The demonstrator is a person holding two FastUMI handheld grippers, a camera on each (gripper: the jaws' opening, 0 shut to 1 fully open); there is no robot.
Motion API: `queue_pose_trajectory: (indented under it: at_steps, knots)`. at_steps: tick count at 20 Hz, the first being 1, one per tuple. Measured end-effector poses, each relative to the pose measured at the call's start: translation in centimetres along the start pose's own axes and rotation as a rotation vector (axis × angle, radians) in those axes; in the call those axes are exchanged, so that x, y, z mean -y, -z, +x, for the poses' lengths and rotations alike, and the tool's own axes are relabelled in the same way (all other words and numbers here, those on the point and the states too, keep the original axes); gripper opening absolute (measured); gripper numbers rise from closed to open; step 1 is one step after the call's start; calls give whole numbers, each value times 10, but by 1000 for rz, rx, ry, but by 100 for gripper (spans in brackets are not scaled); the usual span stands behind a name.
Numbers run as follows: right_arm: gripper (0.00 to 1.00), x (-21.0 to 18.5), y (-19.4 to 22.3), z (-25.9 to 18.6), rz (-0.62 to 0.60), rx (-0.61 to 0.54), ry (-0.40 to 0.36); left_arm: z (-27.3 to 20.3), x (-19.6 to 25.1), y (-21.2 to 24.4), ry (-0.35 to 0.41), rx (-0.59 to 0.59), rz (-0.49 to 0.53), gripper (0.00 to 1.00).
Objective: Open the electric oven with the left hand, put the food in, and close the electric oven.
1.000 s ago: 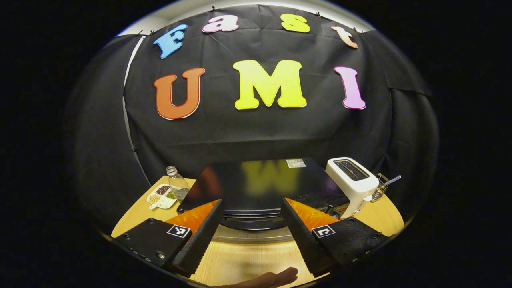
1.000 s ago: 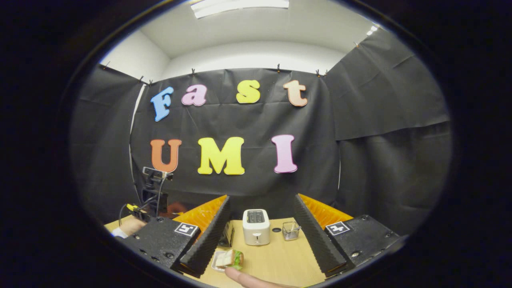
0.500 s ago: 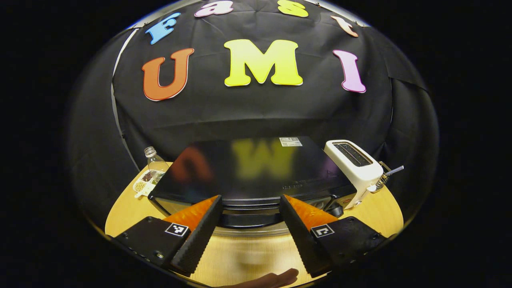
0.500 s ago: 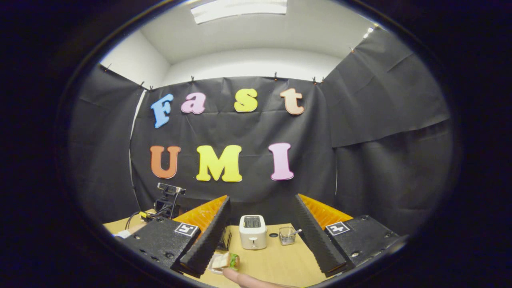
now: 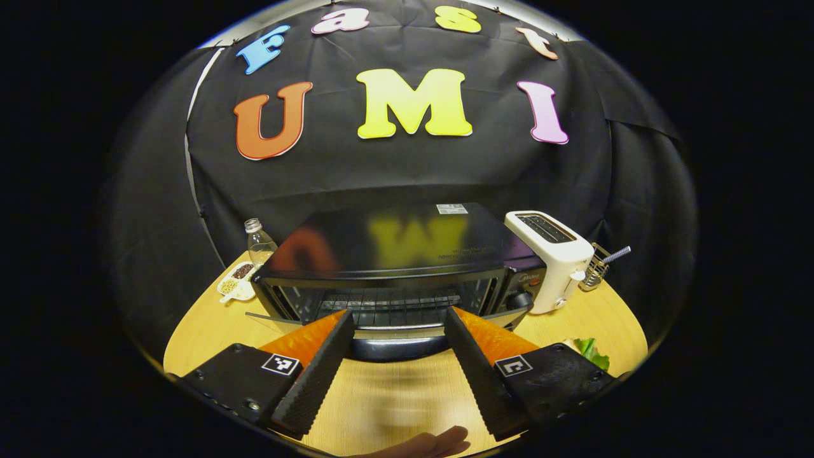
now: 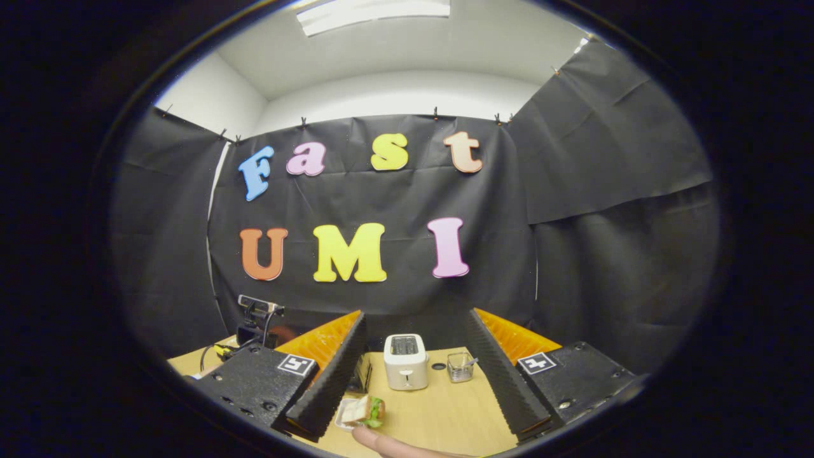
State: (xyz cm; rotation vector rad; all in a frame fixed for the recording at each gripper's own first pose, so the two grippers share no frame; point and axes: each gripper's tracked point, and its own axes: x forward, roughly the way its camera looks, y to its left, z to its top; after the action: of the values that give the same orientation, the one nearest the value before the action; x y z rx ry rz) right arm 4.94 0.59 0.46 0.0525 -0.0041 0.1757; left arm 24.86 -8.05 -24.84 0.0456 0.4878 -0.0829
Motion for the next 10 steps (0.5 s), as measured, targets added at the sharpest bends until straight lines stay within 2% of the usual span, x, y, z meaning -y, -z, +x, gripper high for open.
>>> queue_pose_trajectory:
  at_steps: [7,8,9,10]
  knots:
    - [91,-6,9,-5,-13,-12,-4,-33,3,56,-3,-4,-27,96]
    - [100,-7,9,-6,-17,-11,-5,-36,4,65,-3,-3,-28,96]
    - [91,-7,10,-7,-20,-11,-5,-38,5,76,-3,-6,-27,97]
    - [91,-6,11,-8,-24,-11,-4,-40,6,85,-1,-13,-33,97]
